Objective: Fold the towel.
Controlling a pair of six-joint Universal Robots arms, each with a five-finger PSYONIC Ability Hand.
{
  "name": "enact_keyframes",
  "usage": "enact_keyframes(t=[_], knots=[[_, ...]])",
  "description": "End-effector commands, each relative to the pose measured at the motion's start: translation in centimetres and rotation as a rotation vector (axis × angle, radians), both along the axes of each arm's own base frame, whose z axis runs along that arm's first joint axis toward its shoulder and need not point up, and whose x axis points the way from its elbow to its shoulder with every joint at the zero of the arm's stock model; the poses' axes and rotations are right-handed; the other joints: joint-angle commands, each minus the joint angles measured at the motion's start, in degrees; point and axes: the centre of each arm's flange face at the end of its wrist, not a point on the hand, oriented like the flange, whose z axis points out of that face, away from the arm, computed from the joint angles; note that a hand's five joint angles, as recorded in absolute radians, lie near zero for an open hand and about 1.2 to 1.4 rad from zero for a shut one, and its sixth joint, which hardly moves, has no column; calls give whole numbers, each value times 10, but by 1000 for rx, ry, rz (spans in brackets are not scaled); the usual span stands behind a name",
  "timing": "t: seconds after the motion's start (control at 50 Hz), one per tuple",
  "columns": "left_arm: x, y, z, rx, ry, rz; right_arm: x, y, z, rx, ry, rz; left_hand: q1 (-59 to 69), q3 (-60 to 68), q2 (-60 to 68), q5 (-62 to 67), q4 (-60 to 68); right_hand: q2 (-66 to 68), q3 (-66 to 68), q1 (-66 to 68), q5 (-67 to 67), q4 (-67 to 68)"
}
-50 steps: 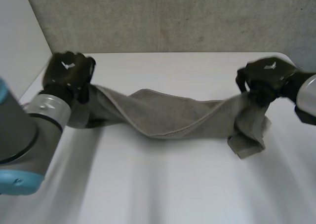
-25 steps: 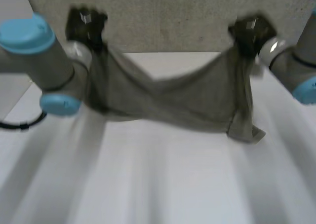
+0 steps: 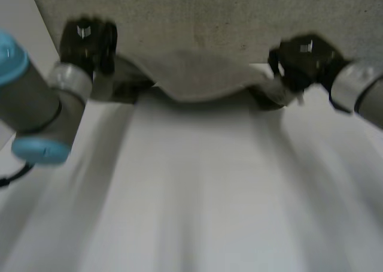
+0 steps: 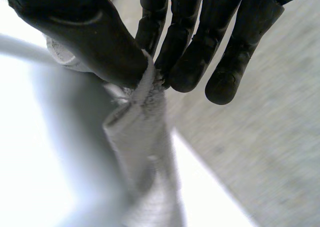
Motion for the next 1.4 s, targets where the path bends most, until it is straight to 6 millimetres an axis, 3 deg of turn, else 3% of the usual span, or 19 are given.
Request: enact_keyframes(t=[0.02, 0.16, 0.48, 0.52, 0.58, 0.98, 1.14, 1.18, 1.2, 1.22, 1.24, 1.34, 1.38, 1.4], knots=[[19, 45, -63, 107, -55, -68, -24, 36, -71, 201, 76, 41, -28, -86, -68, -150, -71, 38, 36, 33, 28, 28], [27, 71, -89, 147, -76, -83, -38, 51, -91, 236, 75, -1, -28, -86, -68, -150, -71, 38, 36, 33, 28, 28], [31, 58, -105, 157, -123, -56, -41, 53, -131, 249, 79, -28, -28, -86, -68, -150, -71, 38, 36, 33, 28, 28], [31, 58, -107, 163, -125, -56, -43, 52, -134, 252, 94, -51, -28, -86, -68, -150, -71, -155, -158, -161, -165, -165], [31, 57, -109, 169, -126, -55, -45, 51, -135, 256, 104, -70, -28, -86, -68, -150, -71, -250, -253, -256, -260, -260], [31, 57, -111, 175, -129, -54, -47, 51, -141, 286, 119, -103, -28, -86, -68, -150, -71, -397, -399, -403, -407, -407], [32, 56, -115, 184, -134, -53, -50, 50, -152, 316, 137, -127, -28, -86, -68, -150, -71, -370, -372, -376, -380, -380], [32, 56, -115, 184, -134, -53, -51, 48, -154, 319, 145, -144, -28, -86, -68, -150, -71, -215, -217, -220, -224, -225], [32, 56, -115, 184, -134, -53, -51, 48, -154, 319, 145, -144, -28, -86, -68, -150, -71, -213, -216, -219, -223, -223], [32, 56, -116, 186, -134, -53, -52, 45, -154, 316, 144, -152, -28, -86, -68, -150, -71, -34, -36, -39, -43, -44], [32, 56, -116, 186, -134, -53, -55, 43, -154, 314, 133, -168, -28, -86, -68, -150, -71, 38, 35, 32, 28, 28], [31, 56, -118, 192, -136, -53, -57, 36, -146, 248, 106, -197, -28, -86, -68, -150, -71, 38, 36, 33, 28, 28], [31, 56, -121, 200, -140, -53, -60, 31, -140, 204, 92, -223, -56, -114, -97, -178, -100, 38, 36, 33, 28, 28], [32, 56, -123, 204, -147, -52, -65, 26, -133, 167, 80, -257, -129, -187, -170, -252, -173, 38, 36, 33, 28, 28]])
